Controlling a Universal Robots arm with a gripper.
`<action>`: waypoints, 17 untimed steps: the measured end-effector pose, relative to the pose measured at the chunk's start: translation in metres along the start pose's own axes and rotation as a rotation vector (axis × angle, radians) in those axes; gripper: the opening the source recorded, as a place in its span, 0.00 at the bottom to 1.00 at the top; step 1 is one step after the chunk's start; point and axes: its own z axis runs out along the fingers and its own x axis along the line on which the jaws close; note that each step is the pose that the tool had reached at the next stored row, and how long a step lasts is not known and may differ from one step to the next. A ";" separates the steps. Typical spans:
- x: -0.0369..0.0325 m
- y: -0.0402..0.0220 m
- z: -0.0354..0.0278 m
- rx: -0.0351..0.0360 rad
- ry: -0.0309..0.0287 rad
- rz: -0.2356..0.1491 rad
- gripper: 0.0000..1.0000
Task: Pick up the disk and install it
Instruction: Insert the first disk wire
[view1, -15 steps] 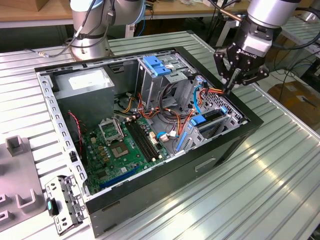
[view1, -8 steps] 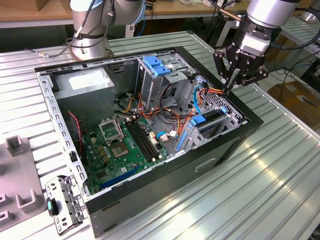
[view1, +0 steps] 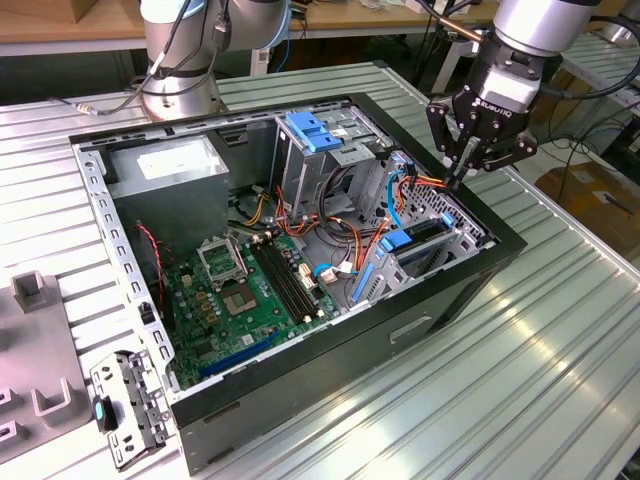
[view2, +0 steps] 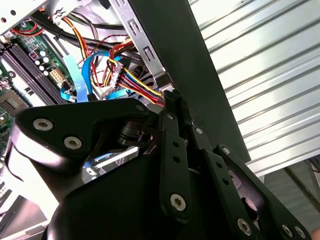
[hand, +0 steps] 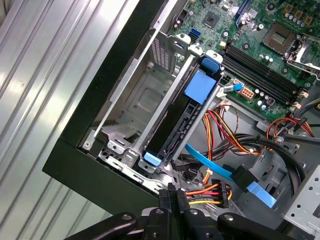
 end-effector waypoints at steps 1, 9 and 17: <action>0.0000 0.0000 0.0000 0.0000 0.0000 0.000 0.16; -0.0007 0.0012 0.0000 -0.0020 0.0009 0.048 0.16; -0.0011 0.0020 -0.0001 -0.0053 0.0026 0.130 0.16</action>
